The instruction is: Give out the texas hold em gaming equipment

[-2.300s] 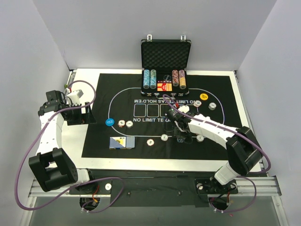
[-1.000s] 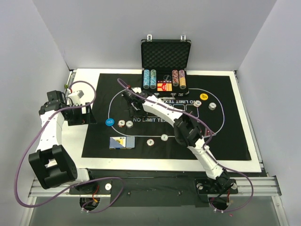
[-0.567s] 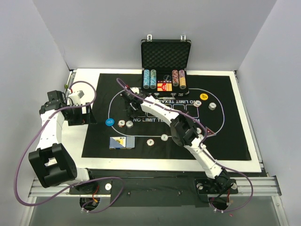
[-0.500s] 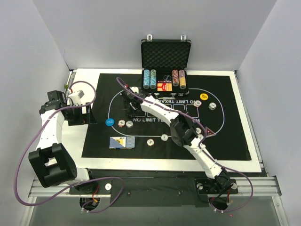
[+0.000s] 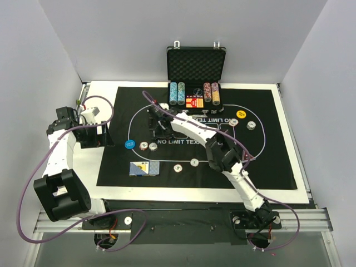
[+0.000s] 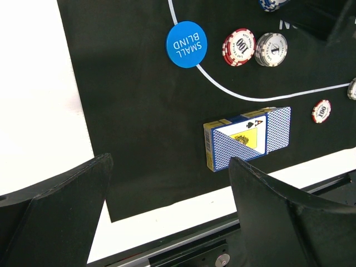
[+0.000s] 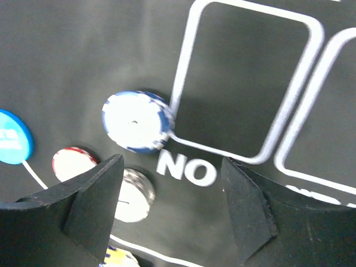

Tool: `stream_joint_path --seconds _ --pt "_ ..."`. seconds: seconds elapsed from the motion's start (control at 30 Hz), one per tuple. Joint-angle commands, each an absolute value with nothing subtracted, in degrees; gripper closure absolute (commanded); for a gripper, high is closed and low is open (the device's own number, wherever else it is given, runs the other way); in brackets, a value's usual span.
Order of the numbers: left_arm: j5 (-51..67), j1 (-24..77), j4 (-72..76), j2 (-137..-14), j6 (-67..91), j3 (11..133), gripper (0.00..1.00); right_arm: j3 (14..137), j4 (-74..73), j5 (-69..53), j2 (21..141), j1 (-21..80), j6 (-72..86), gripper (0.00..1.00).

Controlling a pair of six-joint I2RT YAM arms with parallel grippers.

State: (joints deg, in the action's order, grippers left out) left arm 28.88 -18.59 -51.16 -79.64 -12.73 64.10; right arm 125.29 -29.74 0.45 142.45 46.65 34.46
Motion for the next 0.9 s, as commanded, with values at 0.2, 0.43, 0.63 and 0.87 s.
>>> stream_joint_path --seconds 0.2,0.43,0.63,0.87 --pt "30.8 -19.0 -49.4 -77.6 -13.4 64.9 0.03 100.0 -31.9 9.6 110.0 39.1 31.9 0.30" --pt "31.6 -19.1 -49.6 -77.3 -13.1 64.8 0.03 78.6 -34.7 15.0 95.6 36.6 32.5 0.27" --pt "32.3 -19.1 -49.4 -77.2 -12.7 64.7 0.03 64.5 -34.5 16.3 89.1 37.0 34.2 0.24" --pt "32.3 -19.1 -49.5 -77.1 -12.4 64.6 0.03 57.7 -31.2 16.0 86.8 36.6 35.3 0.24"
